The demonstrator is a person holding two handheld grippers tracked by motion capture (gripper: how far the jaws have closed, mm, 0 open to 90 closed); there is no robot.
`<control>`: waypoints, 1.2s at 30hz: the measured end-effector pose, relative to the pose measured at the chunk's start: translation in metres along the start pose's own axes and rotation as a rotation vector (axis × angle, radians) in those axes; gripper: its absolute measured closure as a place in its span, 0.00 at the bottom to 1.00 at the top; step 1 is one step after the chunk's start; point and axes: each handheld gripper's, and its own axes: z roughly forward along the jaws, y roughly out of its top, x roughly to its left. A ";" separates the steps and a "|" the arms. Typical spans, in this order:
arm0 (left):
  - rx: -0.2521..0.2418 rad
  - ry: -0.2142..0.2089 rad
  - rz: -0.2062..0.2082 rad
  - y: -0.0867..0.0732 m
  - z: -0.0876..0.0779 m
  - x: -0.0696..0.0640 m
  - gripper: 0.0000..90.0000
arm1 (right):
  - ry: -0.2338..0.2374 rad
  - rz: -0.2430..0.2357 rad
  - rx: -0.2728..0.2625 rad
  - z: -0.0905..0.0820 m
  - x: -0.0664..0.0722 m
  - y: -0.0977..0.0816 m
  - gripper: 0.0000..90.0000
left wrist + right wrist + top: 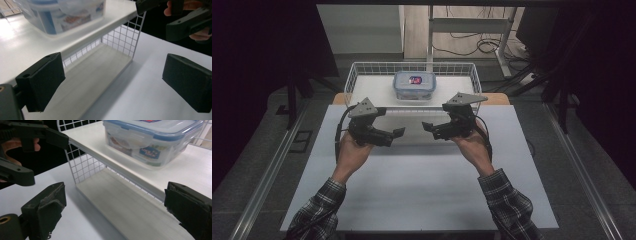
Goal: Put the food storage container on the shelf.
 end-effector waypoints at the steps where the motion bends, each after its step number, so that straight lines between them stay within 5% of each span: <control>1: 0.004 -0.002 0.002 -0.002 0.000 -0.001 0.04 | 0.004 0.002 -0.001 -0.001 0.001 -0.001 0.04; 18: 0.019 -0.003 -0.015 -0.043 0.002 -0.011 0.02 | 0.018 -0.013 0.017 0.002 0.012 -0.033 0.02; 36: 0.062 -0.006 -0.024 -0.066 -0.003 -0.020 0.03 | 0.009 -0.031 0.062 -0.003 0.021 -0.057 0.00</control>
